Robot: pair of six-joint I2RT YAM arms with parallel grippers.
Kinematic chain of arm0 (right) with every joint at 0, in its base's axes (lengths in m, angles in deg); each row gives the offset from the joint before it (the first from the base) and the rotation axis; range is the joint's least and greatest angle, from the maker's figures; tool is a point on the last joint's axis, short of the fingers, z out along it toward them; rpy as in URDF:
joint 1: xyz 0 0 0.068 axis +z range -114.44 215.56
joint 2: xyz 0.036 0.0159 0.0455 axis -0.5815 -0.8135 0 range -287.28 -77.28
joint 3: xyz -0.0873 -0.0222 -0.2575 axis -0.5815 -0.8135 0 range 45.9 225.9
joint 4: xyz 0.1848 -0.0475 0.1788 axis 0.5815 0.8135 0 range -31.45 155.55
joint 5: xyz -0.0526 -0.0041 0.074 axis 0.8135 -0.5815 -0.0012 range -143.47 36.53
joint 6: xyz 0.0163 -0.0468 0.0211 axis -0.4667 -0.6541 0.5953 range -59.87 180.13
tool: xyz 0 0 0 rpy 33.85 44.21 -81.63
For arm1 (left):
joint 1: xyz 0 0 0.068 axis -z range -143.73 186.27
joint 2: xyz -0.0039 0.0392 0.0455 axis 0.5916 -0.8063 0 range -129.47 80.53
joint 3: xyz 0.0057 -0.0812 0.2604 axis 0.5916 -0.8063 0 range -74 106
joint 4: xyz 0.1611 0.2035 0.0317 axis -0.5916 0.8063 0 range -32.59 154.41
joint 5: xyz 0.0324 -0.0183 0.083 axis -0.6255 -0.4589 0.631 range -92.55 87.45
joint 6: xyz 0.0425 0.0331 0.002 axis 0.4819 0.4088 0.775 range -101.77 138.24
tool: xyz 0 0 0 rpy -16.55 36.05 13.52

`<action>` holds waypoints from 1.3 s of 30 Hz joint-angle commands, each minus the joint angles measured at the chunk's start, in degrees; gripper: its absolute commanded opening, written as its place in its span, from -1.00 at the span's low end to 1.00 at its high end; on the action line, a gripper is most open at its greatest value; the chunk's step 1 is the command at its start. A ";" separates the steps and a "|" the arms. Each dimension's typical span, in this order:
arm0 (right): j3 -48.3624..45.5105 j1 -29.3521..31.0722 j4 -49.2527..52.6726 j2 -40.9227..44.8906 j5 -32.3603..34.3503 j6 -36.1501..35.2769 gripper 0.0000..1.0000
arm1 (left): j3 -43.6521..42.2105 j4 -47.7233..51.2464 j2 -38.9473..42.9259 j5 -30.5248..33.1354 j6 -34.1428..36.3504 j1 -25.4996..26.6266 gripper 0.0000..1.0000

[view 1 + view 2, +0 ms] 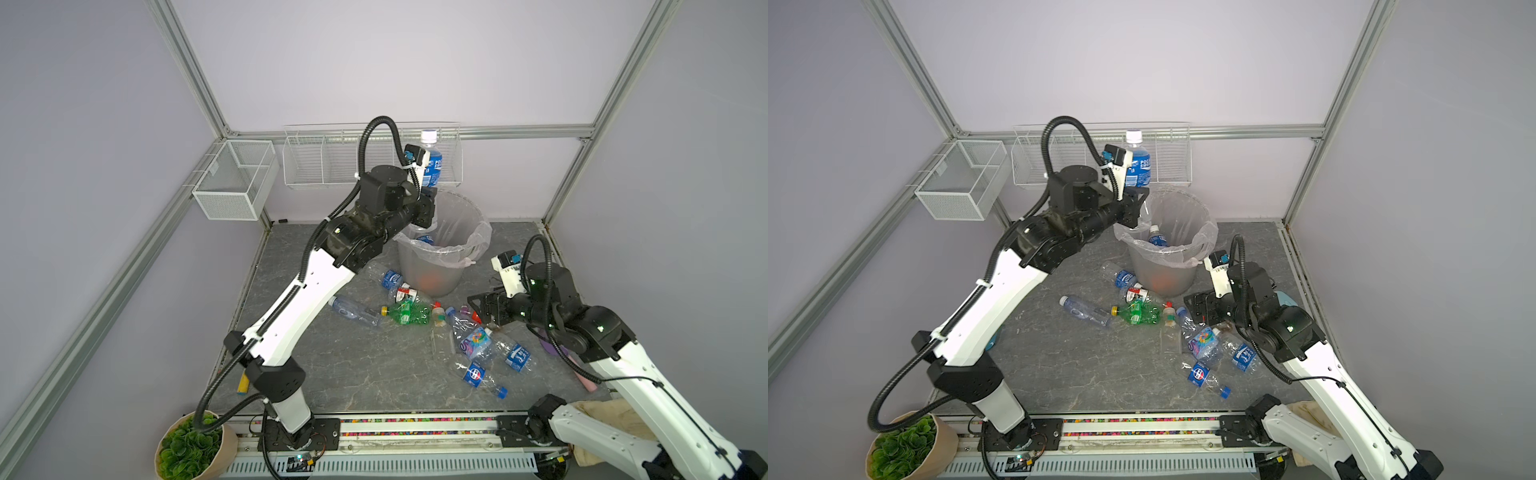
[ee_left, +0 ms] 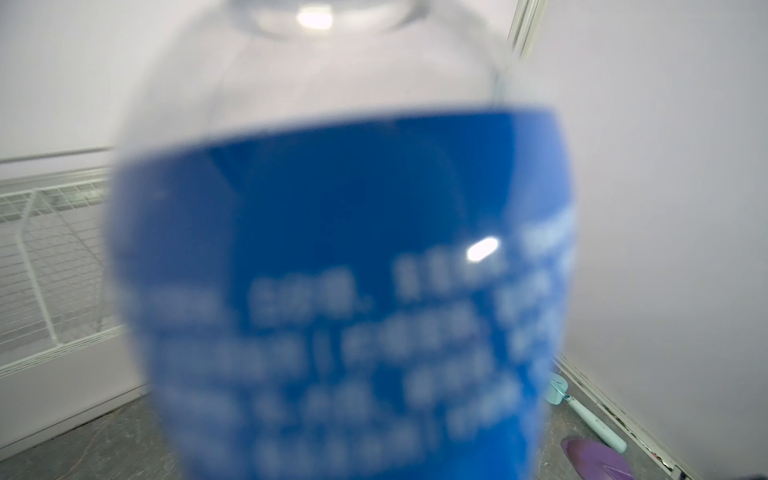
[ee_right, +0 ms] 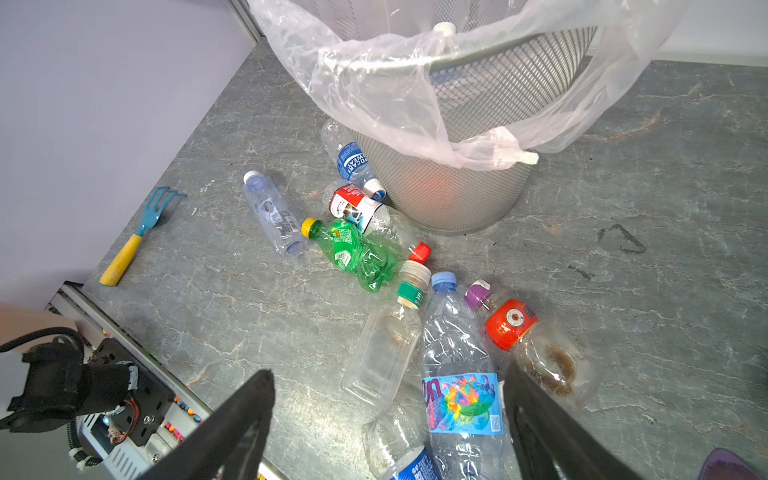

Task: Throw the plastic bottles in the bin
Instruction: 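Open the left gripper above the bin to drop the bottle, then withdraw the left gripper from the bin while the right gripper moves to the pile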

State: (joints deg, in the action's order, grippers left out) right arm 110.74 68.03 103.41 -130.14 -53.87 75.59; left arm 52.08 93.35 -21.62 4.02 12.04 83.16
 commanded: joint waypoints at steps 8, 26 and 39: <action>0.05 0.26 0.09 2.83 -1.19 -0.01 0.76 | 21.19 19.61 -15.57 -0.75 -3.09 -1.28 0.86; -3.23 0.24 1.54 1.01 -2.55 0.03 0.77 | -23.48 -5.79 18.29 0.83 -4.87 1.82 0.84; -9.56 2.75 1.46 -0.93 -3.37 3.92 0.77 | -38.25 -10.50 28.33 2.27 -8.59 3.40 0.76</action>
State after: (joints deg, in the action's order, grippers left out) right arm 102.98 69.67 104.24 -130.47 -56.38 77.58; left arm 15.93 85.40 4.33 5.15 5.31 86.18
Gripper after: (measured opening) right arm 0.886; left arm 0.882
